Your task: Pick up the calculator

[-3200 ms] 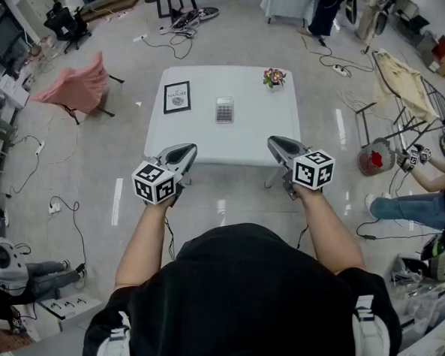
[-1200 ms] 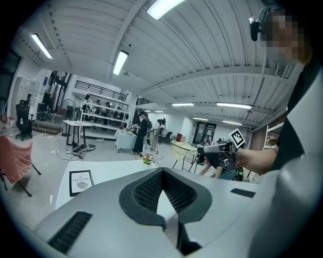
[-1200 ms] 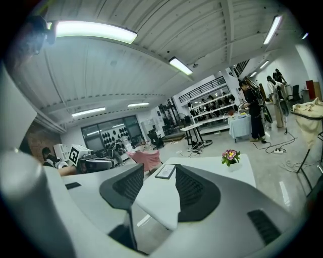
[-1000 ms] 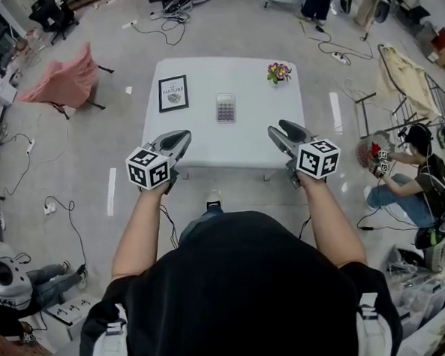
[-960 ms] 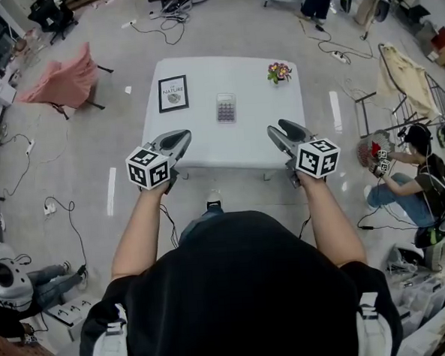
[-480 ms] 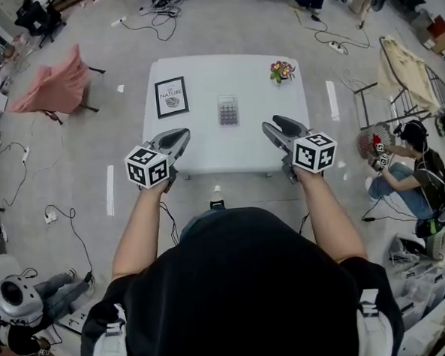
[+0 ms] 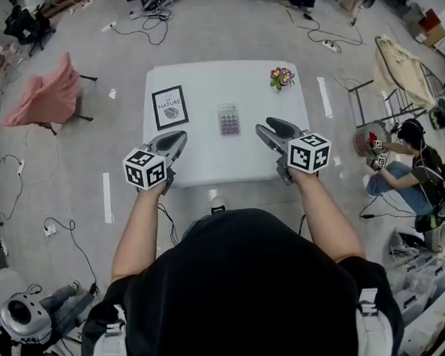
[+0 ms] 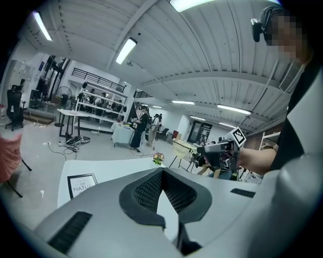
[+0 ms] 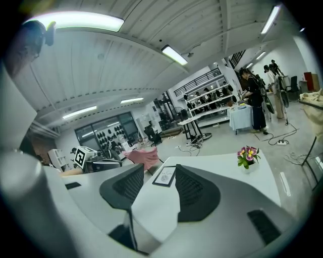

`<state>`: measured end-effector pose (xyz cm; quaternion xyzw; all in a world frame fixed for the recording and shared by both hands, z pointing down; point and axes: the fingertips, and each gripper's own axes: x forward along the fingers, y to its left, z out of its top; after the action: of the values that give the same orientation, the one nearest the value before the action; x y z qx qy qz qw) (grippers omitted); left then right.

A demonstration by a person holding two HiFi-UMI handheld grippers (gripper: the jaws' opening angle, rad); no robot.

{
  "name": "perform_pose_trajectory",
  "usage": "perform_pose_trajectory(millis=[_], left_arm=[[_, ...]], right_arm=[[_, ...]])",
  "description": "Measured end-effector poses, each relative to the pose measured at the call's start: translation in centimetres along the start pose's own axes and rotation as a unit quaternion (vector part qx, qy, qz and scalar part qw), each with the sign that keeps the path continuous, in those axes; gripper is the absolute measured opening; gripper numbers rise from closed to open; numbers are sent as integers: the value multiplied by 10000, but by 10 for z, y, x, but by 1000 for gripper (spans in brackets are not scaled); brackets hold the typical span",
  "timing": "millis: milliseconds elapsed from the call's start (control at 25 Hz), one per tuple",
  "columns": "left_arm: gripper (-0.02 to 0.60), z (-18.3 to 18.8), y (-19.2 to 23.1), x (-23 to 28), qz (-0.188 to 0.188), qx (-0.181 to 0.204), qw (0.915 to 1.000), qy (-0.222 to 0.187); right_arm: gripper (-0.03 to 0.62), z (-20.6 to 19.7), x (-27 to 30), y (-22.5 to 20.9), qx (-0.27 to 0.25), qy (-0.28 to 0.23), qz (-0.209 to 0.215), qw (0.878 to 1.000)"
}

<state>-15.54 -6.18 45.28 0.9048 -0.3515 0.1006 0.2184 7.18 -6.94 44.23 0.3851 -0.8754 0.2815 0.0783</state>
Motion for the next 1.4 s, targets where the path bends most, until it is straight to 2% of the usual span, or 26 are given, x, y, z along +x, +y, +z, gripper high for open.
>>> perform_pose_trajectory(millis=[720, 1400], left_arm=[[17, 24, 42, 10, -288, 159, 9994, 125], [17, 9, 42, 5, -353, 117, 9990, 234]], right_arm=[[209, 20, 29, -7, 176, -188, -196, 9995], [209, 20, 30, -7, 173, -156, -168, 9996]])
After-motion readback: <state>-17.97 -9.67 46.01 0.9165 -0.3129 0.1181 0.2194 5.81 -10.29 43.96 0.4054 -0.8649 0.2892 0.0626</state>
